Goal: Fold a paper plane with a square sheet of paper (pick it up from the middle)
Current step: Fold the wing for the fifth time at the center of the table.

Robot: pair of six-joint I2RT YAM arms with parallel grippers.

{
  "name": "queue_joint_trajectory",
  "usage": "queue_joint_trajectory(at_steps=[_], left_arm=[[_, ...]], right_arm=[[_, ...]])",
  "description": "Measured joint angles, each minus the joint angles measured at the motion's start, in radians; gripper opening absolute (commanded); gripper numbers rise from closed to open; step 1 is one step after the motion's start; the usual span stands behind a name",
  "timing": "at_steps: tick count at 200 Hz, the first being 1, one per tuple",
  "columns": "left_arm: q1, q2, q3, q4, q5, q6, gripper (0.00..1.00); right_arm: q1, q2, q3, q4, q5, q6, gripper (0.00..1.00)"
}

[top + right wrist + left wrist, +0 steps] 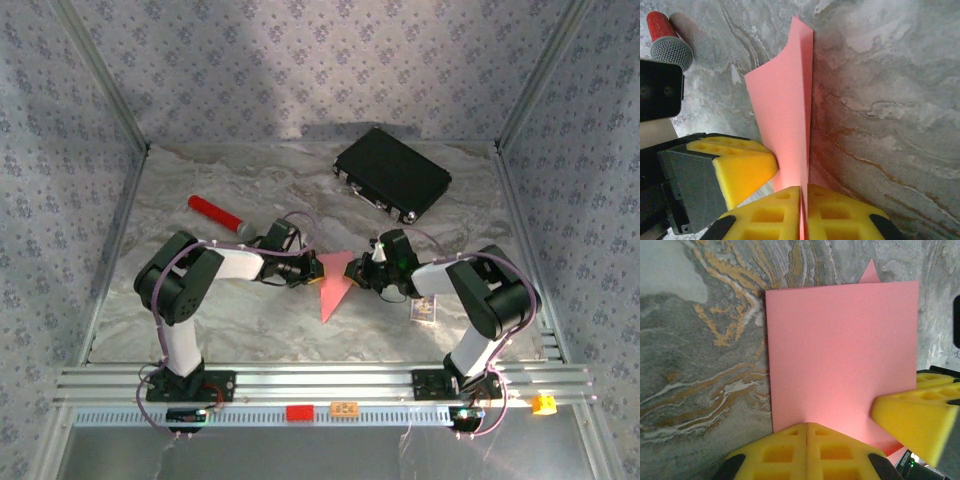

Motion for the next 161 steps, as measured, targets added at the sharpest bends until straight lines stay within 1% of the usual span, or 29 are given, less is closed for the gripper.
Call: queue_joint_trajectory(at_steps=[30, 46, 67, 94, 121, 161], left_arm=[[0.0, -0.007, 0.0, -0.002, -0.001, 0.001, 0.11], [0.0, -0.023, 0.0, -0.023, -0.005, 0.004, 0.15], [-0.001, -0.065, 0.0, -0.056, -0.013, 0.005, 0.15], [-0.012, -0.126, 0.0, -0.068, -0.025, 0.004, 0.14], [-0.048, -0.134, 0.0, -0.071, -0.032, 0.003, 0.11], [-0.091, -0.112, 0.0, -0.071, -0.03, -0.002, 0.09]], right_arm=[[0.005, 0.001, -0.005, 0.008, 0.015, 0.016, 0.03], [0.022, -0.013, -0.022, 0.007, 0.054, 0.04, 0.02], [0.052, -0.057, -0.049, -0.001, 0.116, 0.08, 0.02], [0.083, -0.124, -0.089, 0.0, 0.197, 0.149, 0.02], [0.106, -0.177, -0.112, -0.023, 0.269, 0.199, 0.03], [0.113, -0.205, -0.113, -0.038, 0.308, 0.225, 0.03]])
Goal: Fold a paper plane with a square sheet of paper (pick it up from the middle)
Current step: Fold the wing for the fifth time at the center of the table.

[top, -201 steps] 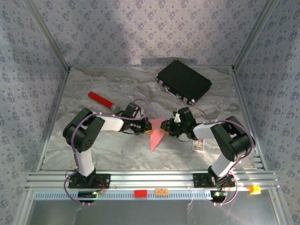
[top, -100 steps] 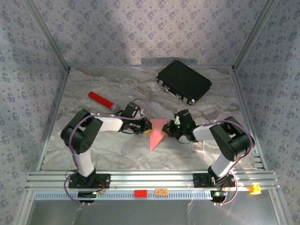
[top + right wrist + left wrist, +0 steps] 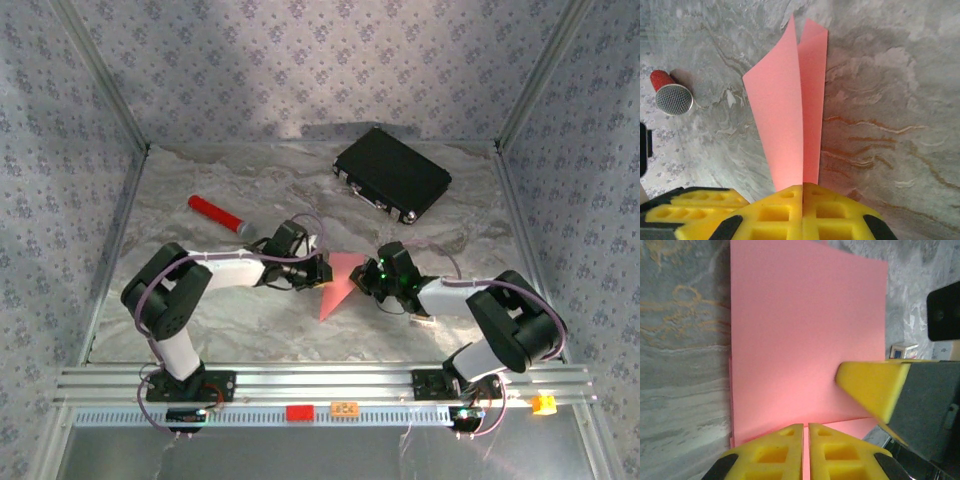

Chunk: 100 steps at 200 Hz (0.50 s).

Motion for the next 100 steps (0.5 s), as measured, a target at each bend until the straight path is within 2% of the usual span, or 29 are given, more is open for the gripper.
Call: queue_joint_trajectory(at_steps=[100], left_arm=[[-0.03, 0.039, 0.0, -0.043, -0.04, 0.023, 0.07]], right_arm=[[-0.001, 0.002, 0.0, -0.024, 0.008, 0.0, 0.03]])
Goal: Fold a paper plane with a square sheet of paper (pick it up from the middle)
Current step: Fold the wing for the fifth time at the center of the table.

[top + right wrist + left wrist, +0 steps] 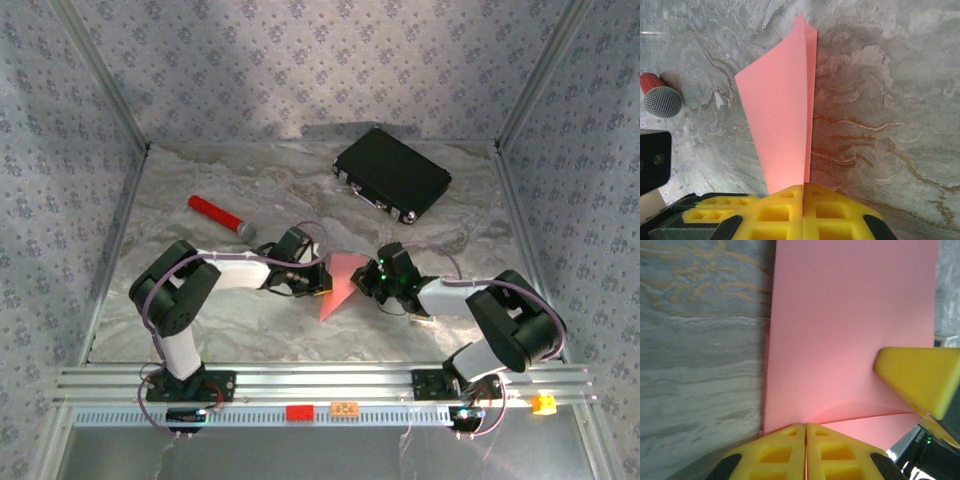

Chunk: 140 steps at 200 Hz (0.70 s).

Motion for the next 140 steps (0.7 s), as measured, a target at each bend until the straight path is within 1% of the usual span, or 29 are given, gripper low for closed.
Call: queue_joint_trajectory(at_steps=[43, 84, 118, 140], left_arm=[[0.003, 0.0, -0.002, -0.01, -0.021, 0.011, 0.07], [0.008, 0.0, -0.018, -0.005, -0.021, 0.011, 0.06], [0.008, 0.0, -0.032, 0.017, -0.02, 0.022, 0.04], [0.008, 0.0, -0.034, 0.024, -0.02, 0.027, 0.04]], right_arm=[[0.0, 0.0, 0.0, 0.0, 0.0, 0.0, 0.02], [-0.001, 0.003, 0.0, -0.004, -0.001, -0.001, 0.02], [-0.005, 0.011, 0.0, -0.01, -0.01, -0.005, 0.07], [-0.011, 0.019, 0.0, -0.009, -0.026, -0.025, 0.12]])
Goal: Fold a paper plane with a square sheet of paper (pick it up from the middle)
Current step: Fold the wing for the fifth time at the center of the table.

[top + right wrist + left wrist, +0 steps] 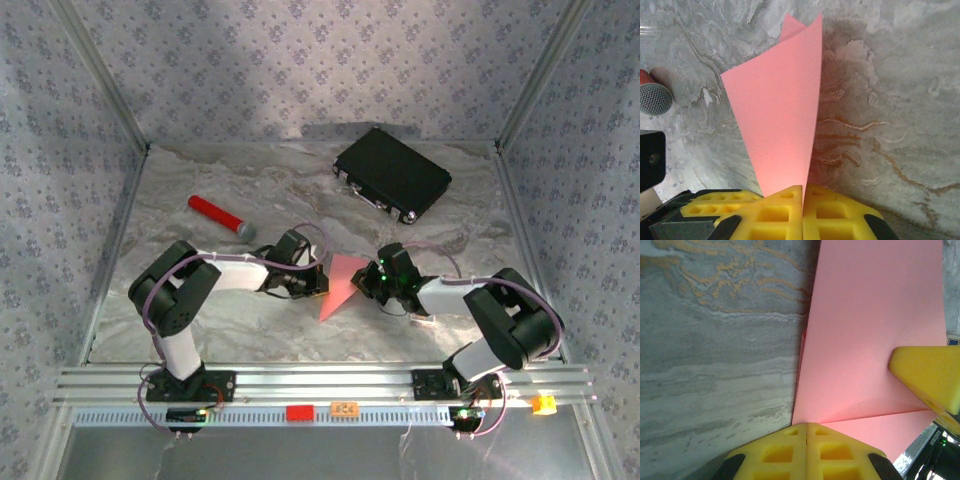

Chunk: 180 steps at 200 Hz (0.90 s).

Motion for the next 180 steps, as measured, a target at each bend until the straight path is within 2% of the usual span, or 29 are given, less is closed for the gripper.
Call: queue_joint_trajectory(at_steps=[31, 83, 180], left_arm=[[0.0, 0.0, 0.0, 0.0, 0.0, 0.006, 0.03], [0.0, 0.0, 0.0, 0.0, 0.001, 0.01, 0.03], [0.014, -0.01, -0.032, 0.053, 0.014, -0.002, 0.07]], right_arm=[[-0.015, 0.012, 0.004, 0.011, -0.044, -0.035, 0.17], [-0.053, 0.048, 0.013, 0.045, -0.111, -0.072, 0.18], [-0.079, 0.082, 0.013, 0.07, -0.159, -0.092, 0.0]])
